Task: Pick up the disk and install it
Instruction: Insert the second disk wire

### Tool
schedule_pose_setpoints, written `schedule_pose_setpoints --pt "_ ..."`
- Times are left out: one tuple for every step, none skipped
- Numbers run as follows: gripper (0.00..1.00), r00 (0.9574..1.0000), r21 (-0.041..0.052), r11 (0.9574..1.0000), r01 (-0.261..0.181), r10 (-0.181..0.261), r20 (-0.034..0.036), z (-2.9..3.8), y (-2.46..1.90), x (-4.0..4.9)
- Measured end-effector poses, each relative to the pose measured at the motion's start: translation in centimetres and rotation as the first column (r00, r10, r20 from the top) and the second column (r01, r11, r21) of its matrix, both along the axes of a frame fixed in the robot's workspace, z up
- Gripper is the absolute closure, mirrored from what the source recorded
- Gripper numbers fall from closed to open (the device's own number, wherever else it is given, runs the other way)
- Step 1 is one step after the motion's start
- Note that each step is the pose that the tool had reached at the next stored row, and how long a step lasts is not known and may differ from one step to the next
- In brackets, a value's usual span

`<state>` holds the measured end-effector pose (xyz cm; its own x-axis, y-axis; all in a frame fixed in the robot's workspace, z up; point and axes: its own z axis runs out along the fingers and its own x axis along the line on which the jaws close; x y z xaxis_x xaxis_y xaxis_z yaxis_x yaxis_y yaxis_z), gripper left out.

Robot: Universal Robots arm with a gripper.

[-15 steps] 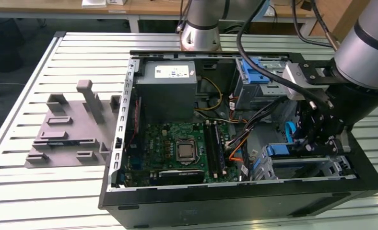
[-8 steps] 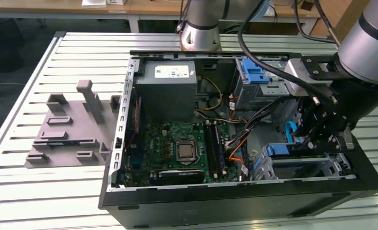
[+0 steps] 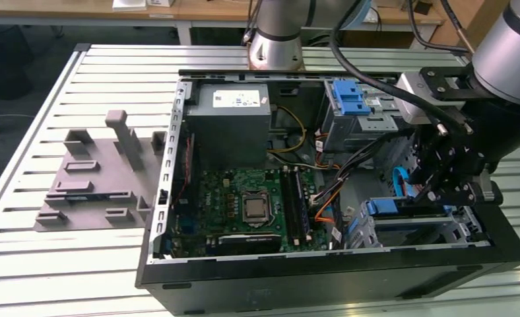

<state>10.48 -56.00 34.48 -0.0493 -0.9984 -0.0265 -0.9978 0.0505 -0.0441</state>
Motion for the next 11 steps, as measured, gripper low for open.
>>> schedule_pose_setpoints --pt "0.65 1.0000 0.0002 1.0000 0.000 0.000 0.0000 0.00 0.00 0.00" --pt "0.66 1.0000 0.0003 1.0000 0.000 0.000 0.0000 0.00 0.00 0.00" --pt "0.66 1.0000 0.0002 1.0000 0.000 0.000 0.0000 0.00 0.00 0.00" --pt "0.72 1.0000 -0.0001 1.0000 0.000 0.000 0.0000 0.02 0.00 0.00" --pt "0.78 1.0000 -0.0001 1.0000 0.000 0.000 0.0000 0.03 0.00 0.00" --pt "0.78 1.0000 -0.0001 1.0000 0.000 0.000 0.0000 0.03 0.01 0.00" --pt "0.85 1.0000 0.0000 1.0000 0.000 0.000 0.0000 0.03 0.00 0.00" --pt "0.85 1.0000 -0.0001 1.0000 0.000 0.000 -0.0001 0.04 0.00 0.00" --pt "0.85 1.0000 0.0000 1.0000 0.000 0.000 0.0000 0.04 0.00 0.00" --pt "0.85 1.0000 -0.0001 1.0000 0.000 0.000 0.0000 0.04 0.00 0.00" --pt "0.85 1.0000 -0.0001 1.0000 0.000 0.000 0.0000 0.05 0.00 0.00"
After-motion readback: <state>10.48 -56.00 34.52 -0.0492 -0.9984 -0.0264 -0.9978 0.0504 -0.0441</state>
